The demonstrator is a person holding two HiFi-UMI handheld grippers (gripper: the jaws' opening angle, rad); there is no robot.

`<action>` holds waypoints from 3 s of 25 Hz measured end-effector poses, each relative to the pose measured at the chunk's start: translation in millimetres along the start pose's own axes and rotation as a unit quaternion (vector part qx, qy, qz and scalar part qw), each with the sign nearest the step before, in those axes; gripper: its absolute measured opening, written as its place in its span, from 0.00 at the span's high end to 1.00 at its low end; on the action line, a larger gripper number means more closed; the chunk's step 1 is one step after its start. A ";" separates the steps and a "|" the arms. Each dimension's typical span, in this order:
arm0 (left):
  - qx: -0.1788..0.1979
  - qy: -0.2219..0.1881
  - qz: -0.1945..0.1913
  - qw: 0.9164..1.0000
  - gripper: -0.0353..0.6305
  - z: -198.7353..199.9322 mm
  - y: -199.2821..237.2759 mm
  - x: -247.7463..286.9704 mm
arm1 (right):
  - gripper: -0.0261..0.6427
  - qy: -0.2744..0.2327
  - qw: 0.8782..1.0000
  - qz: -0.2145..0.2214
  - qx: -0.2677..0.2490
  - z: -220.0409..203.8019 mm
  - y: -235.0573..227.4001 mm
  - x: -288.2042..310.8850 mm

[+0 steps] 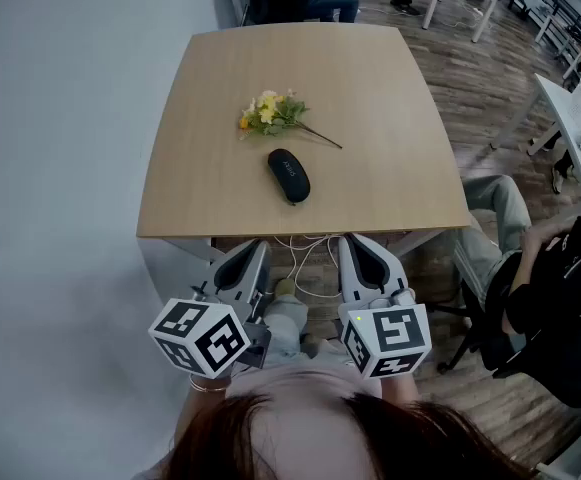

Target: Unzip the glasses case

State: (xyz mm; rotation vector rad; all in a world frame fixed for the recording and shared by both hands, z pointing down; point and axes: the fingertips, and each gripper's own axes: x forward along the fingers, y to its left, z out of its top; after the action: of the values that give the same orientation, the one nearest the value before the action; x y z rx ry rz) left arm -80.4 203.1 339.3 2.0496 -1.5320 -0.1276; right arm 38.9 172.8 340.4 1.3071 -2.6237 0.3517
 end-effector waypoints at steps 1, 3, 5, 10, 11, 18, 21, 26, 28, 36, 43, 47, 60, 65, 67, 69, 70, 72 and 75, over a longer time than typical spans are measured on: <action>-0.001 0.003 -0.001 1.000 0.95 2.2 3.0 4.9 | 0.94 0.000 1.000 -0.001 0.001 2.5 -1.9 4.9; -0.003 0.008 -0.002 1.000 0.95 6.7 9.8 14.8 | 0.94 0.001 1.000 -0.004 0.001 7.1 -5.8 15.0; -0.009 0.013 -0.005 1.000 0.95 10.2 18.2 25.0 | 0.94 0.002 1.000 -0.009 0.001 10.1 -9.5 25.3; -0.026 0.025 -0.012 0.999 0.95 17.4 43.4 49.0 | 0.94 0.008 1.000 -0.024 0.009 13.6 -17.4 53.5; -0.028 0.027 -0.015 0.999 0.95 19.4 48.5 53.3 | 0.94 0.010 1.000 -0.027 0.009 14.4 -18.0 60.3; -0.036 0.051 -0.027 0.998 0.95 34.5 84.4 82.0 | 0.94 0.017 0.999 -0.043 0.011 25.5 -16.7 103.9; -0.037 0.063 -0.036 0.997 0.95 38.9 99.2 96.8 | 0.94 0.015 0.998 -0.054 0.014 31.7 -20.3 121.7; -0.048 0.092 -0.049 0.993 0.95 37.9 124.8 117.5 | 0.94 0.020 0.997 -0.076 0.012 37.8 -21.9 146.1; -0.051 0.103 -0.055 0.992 0.95 35.2 132.2 125.3 | 0.94 0.025 0.996 -0.086 0.010 36.4 -23.6 152.2; -0.072 0.143 -0.060 0.985 0.91 17.4 153.1 154.9 | 0.94 0.050 0.993 -0.102 0.013 25.8 -33.2 173.0; -0.092 0.168 -0.034 0.981 0.87 2.5 173.4 179.4 | 0.94 0.059 0.995 -0.078 0.007 28.4 -46.4 201.4; -0.127 0.183 -0.019 0.975 0.84 -13.5 183.9 193.8 | 0.94 0.060 0.996 -0.059 0.001 34.2 -58.8 218.0; -0.209 0.229 0.036 0.950 0.70 -73.8 203.6 239.6 | 0.94 0.065 0.998 -0.008 -0.008 42.6 -104.4 247.8; -0.250 0.259 0.057 0.931 0.59 -103.0 215.3 253.5 | 0.94 0.069 0.998 0.003 -0.004 38.9 -117.1 252.3; -0.269 0.265 0.058 0.924 0.58 -109.8 215.4 258.0 | 0.94 0.070 0.998 0.005 -0.001 38.8 -123.0 252.3; -0.290 0.269 0.056 0.917 0.55 -114.5 212.8 263.6 | 0.94 0.069 0.998 0.007 0.005 39.1 -129.8 251.7; -0.297 0.272 0.056 0.913 0.54 -117.2 212.2 266.8 | 0.94 0.068 0.998 0.007 0.008 38.8 -133.2 251.6; -0.304 0.283 0.060 0.908 0.53 -123.8 212.2 273.0 | 0.94 0.070 0.997 0.009 0.014 37.0 -139.3 252.0; -0.306 0.297 0.063 0.902 0.52 -130.9 208.5 280.2 | 0.94 0.072 0.997 0.010 0.020 35.4 -146.7 251.2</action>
State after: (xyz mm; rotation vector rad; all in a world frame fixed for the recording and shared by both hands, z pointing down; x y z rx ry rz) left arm -110.6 -38.1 622.2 1.3141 -1.0516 0.0611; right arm 5.3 -113.4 393.4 1.2185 -2.5247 0.4837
